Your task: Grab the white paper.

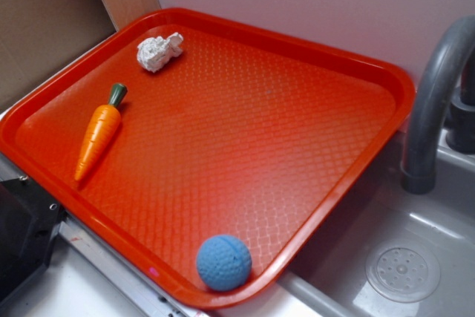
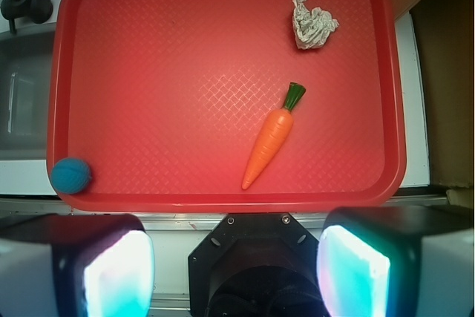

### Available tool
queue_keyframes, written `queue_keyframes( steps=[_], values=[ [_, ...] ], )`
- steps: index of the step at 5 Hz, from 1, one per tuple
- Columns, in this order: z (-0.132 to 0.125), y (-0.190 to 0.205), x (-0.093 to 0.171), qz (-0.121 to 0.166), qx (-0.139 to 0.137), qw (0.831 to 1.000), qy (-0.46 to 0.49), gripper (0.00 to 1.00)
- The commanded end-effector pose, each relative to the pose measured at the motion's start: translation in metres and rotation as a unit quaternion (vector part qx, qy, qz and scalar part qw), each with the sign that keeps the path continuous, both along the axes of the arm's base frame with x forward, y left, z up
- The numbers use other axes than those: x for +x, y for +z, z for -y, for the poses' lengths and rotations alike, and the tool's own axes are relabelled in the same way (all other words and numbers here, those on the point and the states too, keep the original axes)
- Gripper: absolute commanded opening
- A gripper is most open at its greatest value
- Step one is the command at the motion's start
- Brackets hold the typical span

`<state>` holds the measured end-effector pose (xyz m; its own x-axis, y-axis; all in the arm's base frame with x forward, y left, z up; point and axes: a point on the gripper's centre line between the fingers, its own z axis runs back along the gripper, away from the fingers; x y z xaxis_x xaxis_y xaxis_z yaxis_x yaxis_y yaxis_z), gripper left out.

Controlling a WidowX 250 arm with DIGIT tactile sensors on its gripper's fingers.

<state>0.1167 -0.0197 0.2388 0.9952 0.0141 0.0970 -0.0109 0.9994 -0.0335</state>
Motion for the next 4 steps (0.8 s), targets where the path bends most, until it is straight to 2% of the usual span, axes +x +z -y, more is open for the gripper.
queue_keyframes(
  steps=[1,2,3,4],
  values=[
    [0.000,0.000,0.000,0.000,0.000,1.000,0.000,1.00],
    [-0.003,-0.027,0.016,0.051,0.016,0.991,0.125,1.00],
    [-0.019,-0.050,0.034,0.115,-0.001,0.975,0.191,1.00],
    [-0.039,-0.080,0.064,0.155,0.024,0.969,0.194,1.00]
  ],
)
